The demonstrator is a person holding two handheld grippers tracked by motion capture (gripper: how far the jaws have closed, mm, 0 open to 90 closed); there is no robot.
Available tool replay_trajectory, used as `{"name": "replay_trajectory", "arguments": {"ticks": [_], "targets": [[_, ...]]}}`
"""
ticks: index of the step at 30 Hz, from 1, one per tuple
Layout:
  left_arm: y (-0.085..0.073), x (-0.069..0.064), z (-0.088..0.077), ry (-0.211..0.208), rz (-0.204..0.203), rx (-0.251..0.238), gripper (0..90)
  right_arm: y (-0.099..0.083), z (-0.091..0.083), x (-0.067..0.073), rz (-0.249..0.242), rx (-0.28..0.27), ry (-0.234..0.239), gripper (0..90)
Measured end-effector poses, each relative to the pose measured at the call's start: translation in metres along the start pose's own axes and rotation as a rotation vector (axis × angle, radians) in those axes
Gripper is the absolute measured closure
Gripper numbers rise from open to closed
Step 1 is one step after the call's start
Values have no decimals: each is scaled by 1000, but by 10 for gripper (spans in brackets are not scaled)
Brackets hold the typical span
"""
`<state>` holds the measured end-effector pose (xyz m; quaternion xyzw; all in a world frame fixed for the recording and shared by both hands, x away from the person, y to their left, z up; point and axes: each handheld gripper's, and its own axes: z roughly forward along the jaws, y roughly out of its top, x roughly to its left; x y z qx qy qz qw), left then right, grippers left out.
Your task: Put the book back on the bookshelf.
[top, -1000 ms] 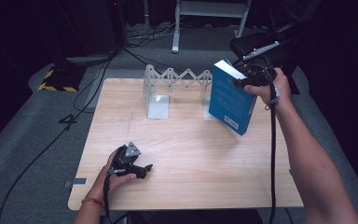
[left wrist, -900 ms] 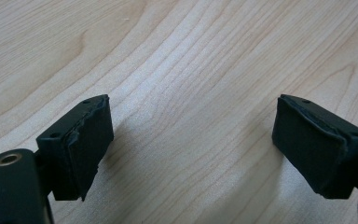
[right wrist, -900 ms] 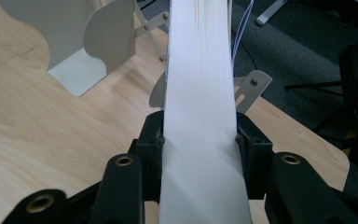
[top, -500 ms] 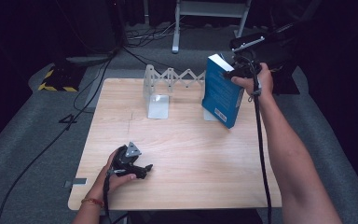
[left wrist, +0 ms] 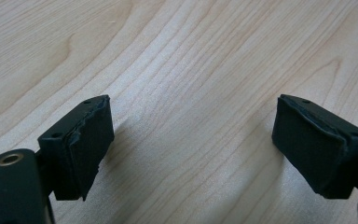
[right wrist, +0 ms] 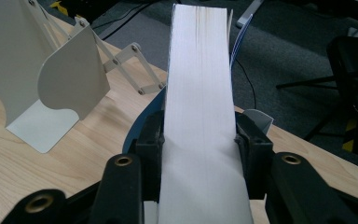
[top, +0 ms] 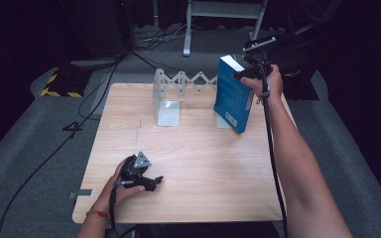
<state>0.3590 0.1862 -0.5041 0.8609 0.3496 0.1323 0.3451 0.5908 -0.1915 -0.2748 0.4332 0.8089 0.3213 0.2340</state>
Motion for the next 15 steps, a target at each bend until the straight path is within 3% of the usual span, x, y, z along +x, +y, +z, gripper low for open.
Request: {"name": "replay_trajectory", "arguments": {"ticks": [4, 15], "targets": [[0, 0, 0, 0, 18, 1, 131, 0, 1, -1, 7, -2, -5, 603], [0, -1, 0, 0, 9, 1, 131, -14, -6, -7, 8, 2, 17, 591]]}}
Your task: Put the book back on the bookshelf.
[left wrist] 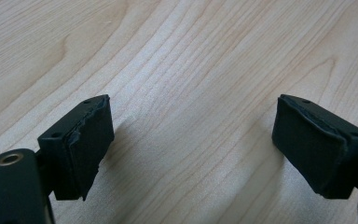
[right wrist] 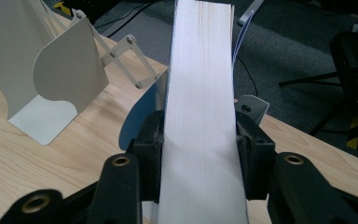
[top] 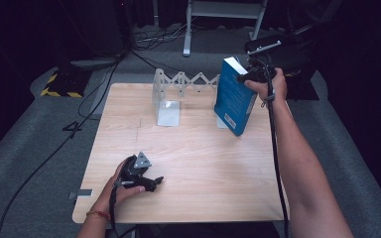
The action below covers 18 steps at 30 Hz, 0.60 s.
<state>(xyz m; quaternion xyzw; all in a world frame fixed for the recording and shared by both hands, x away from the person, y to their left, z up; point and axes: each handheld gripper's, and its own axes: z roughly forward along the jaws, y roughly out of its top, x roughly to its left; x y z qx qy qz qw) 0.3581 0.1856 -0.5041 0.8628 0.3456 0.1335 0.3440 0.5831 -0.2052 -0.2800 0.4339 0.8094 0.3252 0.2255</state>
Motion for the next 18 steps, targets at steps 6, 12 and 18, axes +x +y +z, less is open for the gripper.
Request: {"name": "replay_trajectory", "arguments": {"ticks": [6, 12, 18], "targets": [[0, 0, 0, 2, 2, 0, 131, -6, -4, -2, -2, -2, -2, 577], [1, 0, 2, -9, -2, 1, 121, -12, -6, -1, -6, -25, -4, 574], [1, 0, 2, -8, -1, 1, 122, -14, -7, 1, -9, -34, -8, 562]]}}
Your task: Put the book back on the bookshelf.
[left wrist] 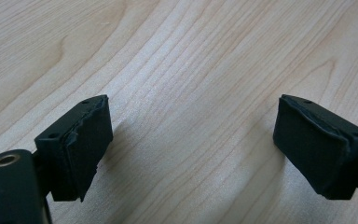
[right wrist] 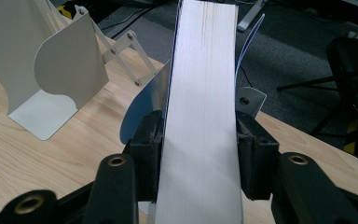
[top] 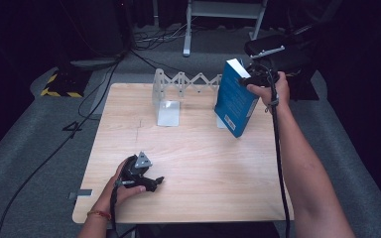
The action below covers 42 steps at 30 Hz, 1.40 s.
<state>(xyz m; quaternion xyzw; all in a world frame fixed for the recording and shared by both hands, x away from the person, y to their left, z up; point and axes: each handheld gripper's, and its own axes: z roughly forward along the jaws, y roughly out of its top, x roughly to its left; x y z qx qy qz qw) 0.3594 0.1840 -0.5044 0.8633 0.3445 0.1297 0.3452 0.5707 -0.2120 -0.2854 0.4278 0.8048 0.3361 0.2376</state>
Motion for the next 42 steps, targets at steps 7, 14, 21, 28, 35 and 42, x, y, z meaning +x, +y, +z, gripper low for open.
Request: {"name": "replay_trajectory", "arguments": {"ticks": [7, 14, 21, 28, 35, 42], "targets": [[0, 0, 0, 0, 0, 0, 122, -3, -4, -3, 9, -9, 0, 525], [0, 0, 0, 1, 1, 1, 123, -8, -10, -5, 9, -21, 0, 478], [0, 0, 0, 1, 1, 1, 123, -17, -22, -9, 17, -60, 9, 409], [0, 0, 0, 3, 1, -1, 123, -25, -37, -5, -32, -91, 2, 386], [0, 0, 0, 3, -1, 1, 123, -35, -55, -6, -50, -116, 8, 353], [0, 0, 0, 3, -1, 1, 123, -47, -70, -8, -81, -129, 17, 330]]}}
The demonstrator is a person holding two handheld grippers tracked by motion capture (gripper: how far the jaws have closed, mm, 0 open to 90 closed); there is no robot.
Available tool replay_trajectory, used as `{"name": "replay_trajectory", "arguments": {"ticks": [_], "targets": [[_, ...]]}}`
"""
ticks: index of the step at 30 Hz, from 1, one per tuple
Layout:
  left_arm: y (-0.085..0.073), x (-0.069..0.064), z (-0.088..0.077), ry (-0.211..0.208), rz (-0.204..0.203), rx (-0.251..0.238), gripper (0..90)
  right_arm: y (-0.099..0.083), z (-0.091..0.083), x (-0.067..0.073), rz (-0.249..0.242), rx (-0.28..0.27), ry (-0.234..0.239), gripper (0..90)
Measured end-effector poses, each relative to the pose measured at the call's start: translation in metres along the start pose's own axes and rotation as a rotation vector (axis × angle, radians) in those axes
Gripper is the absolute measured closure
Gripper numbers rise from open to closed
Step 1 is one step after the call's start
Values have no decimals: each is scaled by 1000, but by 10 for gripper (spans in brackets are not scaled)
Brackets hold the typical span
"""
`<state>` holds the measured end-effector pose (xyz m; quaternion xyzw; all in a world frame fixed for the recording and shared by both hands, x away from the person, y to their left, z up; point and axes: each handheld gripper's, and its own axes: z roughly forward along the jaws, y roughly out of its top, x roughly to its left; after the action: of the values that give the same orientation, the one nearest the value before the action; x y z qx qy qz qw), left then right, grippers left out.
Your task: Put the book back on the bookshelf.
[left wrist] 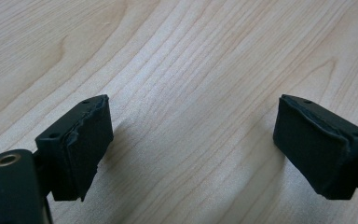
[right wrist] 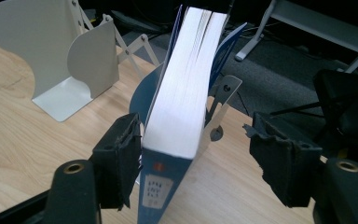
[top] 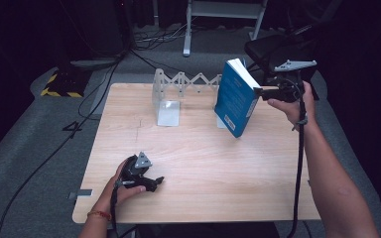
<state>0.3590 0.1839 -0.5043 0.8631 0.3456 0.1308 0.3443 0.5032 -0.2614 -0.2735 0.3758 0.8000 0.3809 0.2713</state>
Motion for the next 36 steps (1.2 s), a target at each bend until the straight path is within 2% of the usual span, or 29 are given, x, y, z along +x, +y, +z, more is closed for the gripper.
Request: {"name": "replay_trajectory", "arguments": {"ticks": [5, 8, 10, 16, 19, 29, 36], "targets": [[0, 0, 0, 0, 0, 0, 123, -7, -9, -1, -7, -5, 9, 319], [0, 0, 0, 0, 0, 0, 123, -13, -13, 1, -17, 4, -5, 320], [0, 0, 0, 0, 0, 0, 123, -18, -15, 3, -36, 15, -6, 319], [0, 0, 0, 1, -2, -2, 122, -34, -22, 5, -49, 17, 5, 316], [0, 0, 0, 4, -3, -3, 123, -39, -24, 6, -60, 27, -10, 303], [0, -1, 0, 6, -7, -2, 122, -75, -32, 11, -81, 39, -4, 298], [0, -1, 0, 13, -2, 1, 122, -109, -35, 13, -86, 46, 14, 297]]}}
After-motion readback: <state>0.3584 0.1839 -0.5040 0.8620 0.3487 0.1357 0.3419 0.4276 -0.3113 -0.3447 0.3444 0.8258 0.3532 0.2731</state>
